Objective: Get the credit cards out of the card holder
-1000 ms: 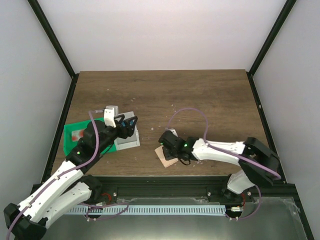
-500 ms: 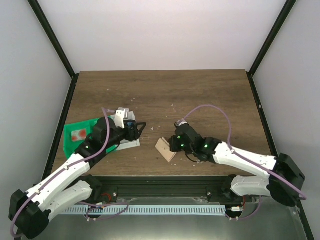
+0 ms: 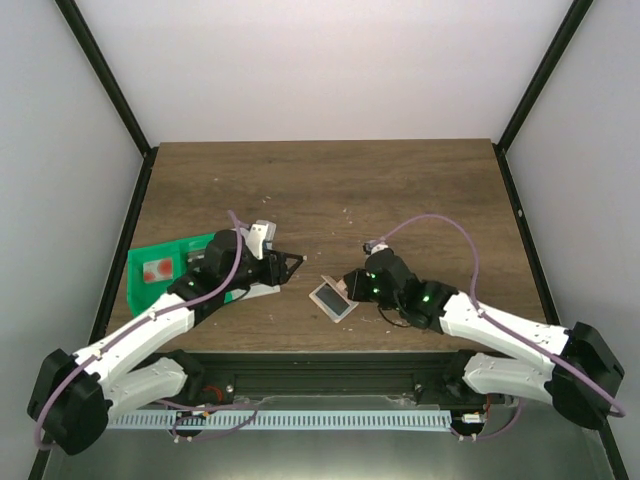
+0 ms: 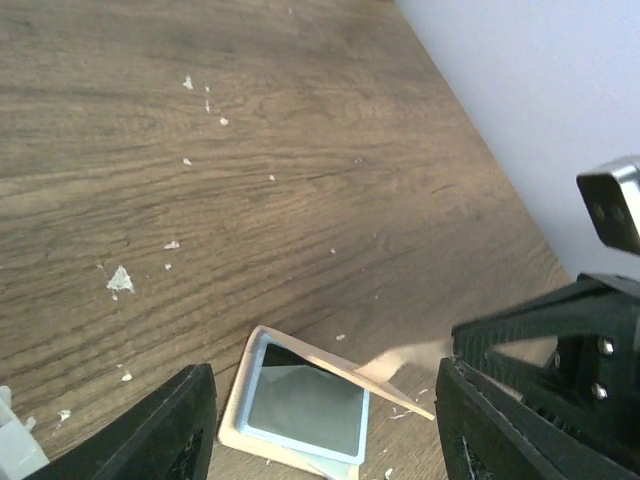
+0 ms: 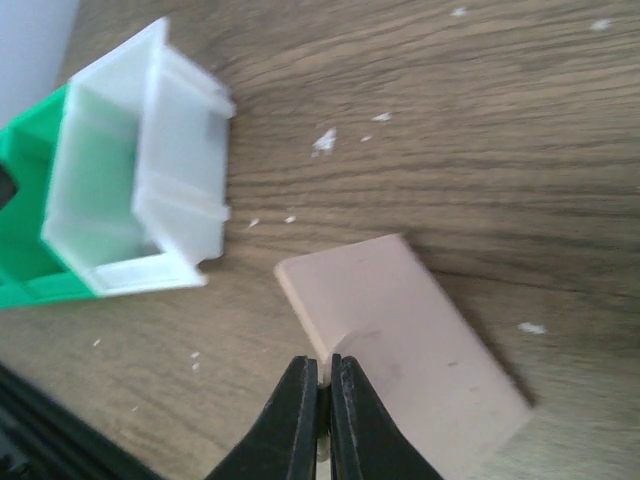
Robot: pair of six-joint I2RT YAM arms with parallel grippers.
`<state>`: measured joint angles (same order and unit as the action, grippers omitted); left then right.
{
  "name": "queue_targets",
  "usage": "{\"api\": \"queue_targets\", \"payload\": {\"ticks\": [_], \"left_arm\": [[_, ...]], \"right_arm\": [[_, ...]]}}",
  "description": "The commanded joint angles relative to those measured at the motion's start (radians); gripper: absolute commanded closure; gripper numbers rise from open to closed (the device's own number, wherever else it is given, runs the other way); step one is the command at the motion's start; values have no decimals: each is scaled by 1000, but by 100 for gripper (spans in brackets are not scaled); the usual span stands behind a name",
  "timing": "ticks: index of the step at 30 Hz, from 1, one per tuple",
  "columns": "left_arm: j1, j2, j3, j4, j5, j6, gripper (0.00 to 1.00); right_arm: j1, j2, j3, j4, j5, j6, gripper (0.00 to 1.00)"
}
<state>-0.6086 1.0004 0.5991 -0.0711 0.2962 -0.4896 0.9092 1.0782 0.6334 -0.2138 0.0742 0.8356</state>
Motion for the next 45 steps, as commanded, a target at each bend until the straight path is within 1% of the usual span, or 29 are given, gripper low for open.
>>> {"api": "queue_targets", "payload": {"ticks": [1, 2, 4, 11, 16, 22, 25, 28, 31, 34, 36, 38, 42, 43, 45], "left_arm": [[-4, 40, 6, 38, 61, 1, 39], [-4, 50, 6, 42, 68, -1, 40], [-4, 72, 12, 44, 80, -4, 41], [-9, 139, 30, 47, 130, 5, 47], [-23, 190, 38, 65, 161, 0, 50], [-77, 269, 45, 103, 175, 5, 50], [-83, 305, 44, 136, 197, -10, 50], [-85, 331, 47, 170, 217, -17, 51], [-84, 359, 53, 189, 226, -14, 52], [-83, 392, 58, 217, 254, -24, 53], [-85, 418, 60, 251, 291, -44, 54], [-85, 439, 67, 271, 310, -56, 54], [-84, 465, 59, 303, 288, -59, 57], [-85, 478, 54, 318, 291, -61, 58], [-85, 520, 51, 359, 328, -81, 60]], "right_arm": [[-90, -15, -23, -29, 36, -3, 99], [-135, -15, -30, -42, 28, -10, 100], [-182, -17, -40, -57, 20, -28, 100], [-260, -6, -78, -92, 40, -56, 100], [-285, 34, -126, -79, 20, -35, 100], [-287, 90, -139, -122, 36, 5, 99], [-288, 96, -113, -164, 43, 6, 88], [-288, 78, -65, -224, 50, -1, 70], [-288, 34, -1, -279, 35, -21, 63], [-287, -19, 71, -296, -19, -50, 62], [-286, -62, 84, -240, -108, -89, 62], [-285, -82, 88, -167, -216, -122, 64], [-272, -49, 49, -6, -408, -93, 69], [-266, -29, 45, 19, -436, -81, 70], [-244, -9, 51, 24, -418, -76, 72]]}}
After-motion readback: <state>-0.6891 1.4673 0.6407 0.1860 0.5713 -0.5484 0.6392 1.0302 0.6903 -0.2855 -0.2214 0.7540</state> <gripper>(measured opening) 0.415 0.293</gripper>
